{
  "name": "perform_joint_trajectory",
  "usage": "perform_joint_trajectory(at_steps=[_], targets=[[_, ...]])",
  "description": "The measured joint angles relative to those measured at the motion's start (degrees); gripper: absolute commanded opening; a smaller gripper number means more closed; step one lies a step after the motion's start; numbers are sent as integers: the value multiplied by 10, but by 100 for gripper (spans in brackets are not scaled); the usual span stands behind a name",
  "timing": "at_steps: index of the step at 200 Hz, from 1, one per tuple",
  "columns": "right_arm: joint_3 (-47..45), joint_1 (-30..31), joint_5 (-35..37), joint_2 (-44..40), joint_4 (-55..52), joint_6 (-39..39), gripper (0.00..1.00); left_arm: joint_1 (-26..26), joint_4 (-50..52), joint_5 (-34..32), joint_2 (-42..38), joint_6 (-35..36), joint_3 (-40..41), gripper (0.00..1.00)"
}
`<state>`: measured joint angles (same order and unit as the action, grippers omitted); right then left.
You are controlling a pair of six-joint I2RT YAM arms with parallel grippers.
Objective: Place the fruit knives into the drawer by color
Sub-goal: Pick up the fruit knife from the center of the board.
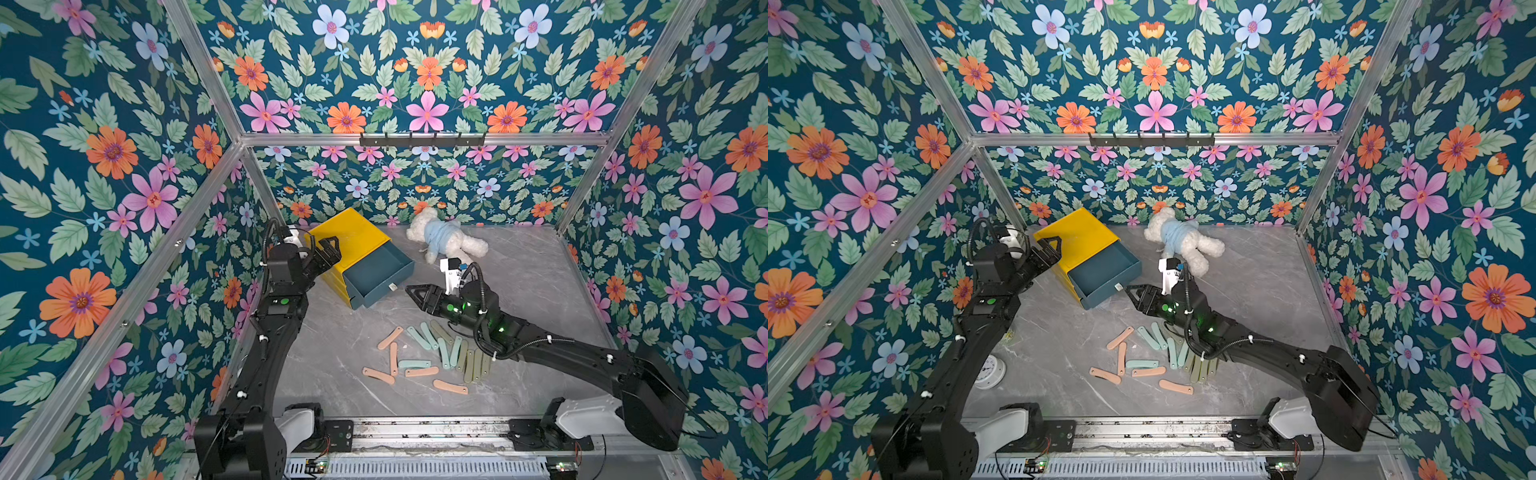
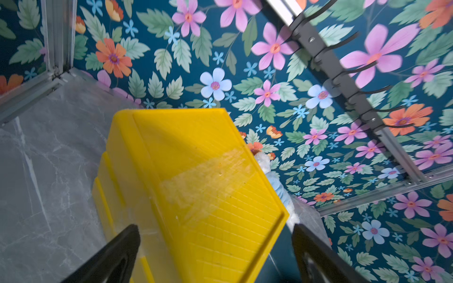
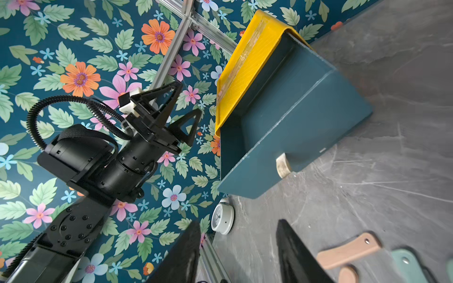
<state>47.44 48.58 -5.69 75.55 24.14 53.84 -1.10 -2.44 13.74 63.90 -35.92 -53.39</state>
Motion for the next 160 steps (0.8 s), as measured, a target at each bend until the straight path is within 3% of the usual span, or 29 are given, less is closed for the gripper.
perform_joint_trajectory(at_steps=[18, 37, 43, 79, 116, 160], targets=[[-15, 0, 19, -60, -59, -22, 69, 0, 1, -2, -34, -1, 4, 99], [-33, 0, 49, -126, -122, -43, 96, 0, -1, -1, -71, -4, 18, 99], [-42, 0, 61, -150, -147, -49, 99, 0, -2, -1, -85, -7, 26, 99], [-92, -9, 118, -281, -285, -63, 99, 0, -6, 21, -152, -17, 79, 99], [-122, -69, 94, -329, -427, -73, 94, 0, -3, 56, -202, -26, 139, 99], [-185, -115, 83, -308, -558, -53, 70, -2, -1, 89, -256, -33, 210, 99]])
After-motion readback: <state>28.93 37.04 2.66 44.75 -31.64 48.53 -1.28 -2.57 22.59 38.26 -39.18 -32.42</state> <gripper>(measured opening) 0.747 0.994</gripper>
